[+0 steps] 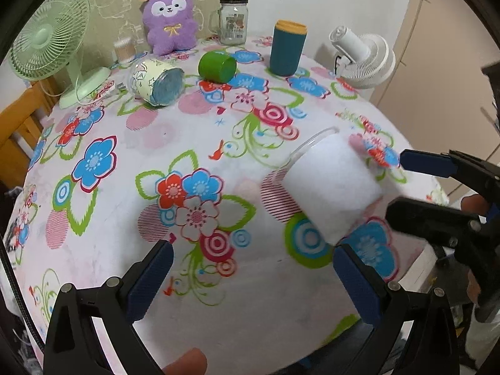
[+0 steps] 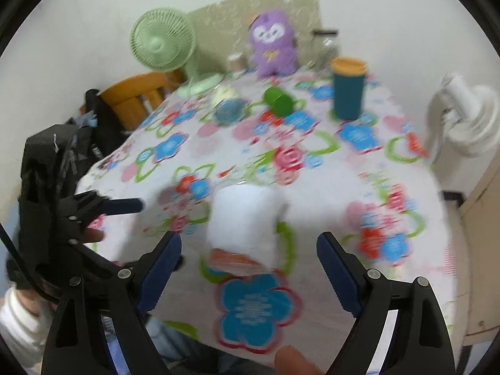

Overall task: Flip cup upside down
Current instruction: 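Grasp the cup with the left gripper while the right gripper releases it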

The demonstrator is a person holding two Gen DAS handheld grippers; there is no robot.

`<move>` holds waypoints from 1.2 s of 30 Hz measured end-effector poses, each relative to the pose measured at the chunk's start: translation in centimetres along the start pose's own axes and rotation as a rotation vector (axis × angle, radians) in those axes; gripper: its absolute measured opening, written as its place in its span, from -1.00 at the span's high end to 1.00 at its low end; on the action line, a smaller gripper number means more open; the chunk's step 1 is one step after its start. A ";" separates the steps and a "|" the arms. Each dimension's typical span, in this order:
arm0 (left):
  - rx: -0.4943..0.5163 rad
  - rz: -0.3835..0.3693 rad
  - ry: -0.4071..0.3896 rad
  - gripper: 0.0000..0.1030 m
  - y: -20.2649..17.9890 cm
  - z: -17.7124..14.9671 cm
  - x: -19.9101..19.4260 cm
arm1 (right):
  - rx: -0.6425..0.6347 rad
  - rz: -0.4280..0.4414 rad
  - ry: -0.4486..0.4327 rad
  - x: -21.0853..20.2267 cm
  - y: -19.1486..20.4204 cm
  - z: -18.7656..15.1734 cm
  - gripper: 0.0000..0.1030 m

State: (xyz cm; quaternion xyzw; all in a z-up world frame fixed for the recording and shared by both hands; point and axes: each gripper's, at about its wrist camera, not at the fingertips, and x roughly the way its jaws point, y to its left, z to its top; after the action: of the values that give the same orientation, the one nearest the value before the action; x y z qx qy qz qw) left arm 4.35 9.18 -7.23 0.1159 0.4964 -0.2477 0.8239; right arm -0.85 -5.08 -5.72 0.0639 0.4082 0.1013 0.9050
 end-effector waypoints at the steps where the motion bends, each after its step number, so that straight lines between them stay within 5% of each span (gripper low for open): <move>1: -0.018 -0.001 -0.007 -1.00 -0.3 0.1 -0.2 | -0.008 -0.025 -0.018 -0.7 -0.5 -0.2 -0.75; 12: -0.227 -0.056 -0.028 -1.00 -3.2 1.7 -0.2 | 0.101 -0.117 -0.046 -2.7 -8.0 -1.8 -0.75; 23: -0.221 -0.172 0.008 -1.00 -8.4 4.4 1.4 | 0.224 -0.166 -0.086 -4.5 -13.6 -3.1 -0.75; 36: -0.200 -0.188 0.062 -1.00 -10.5 5.9 3.6 | 0.302 -0.188 -0.063 -4.5 -16.5 -4.8 -0.75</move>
State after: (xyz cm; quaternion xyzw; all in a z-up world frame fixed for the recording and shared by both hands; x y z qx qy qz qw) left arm 4.78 -3.42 -6.98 -0.0061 0.5527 -0.2694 0.7886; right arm -5.19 -22.01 -8.87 0.1638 0.3942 -0.0485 0.9030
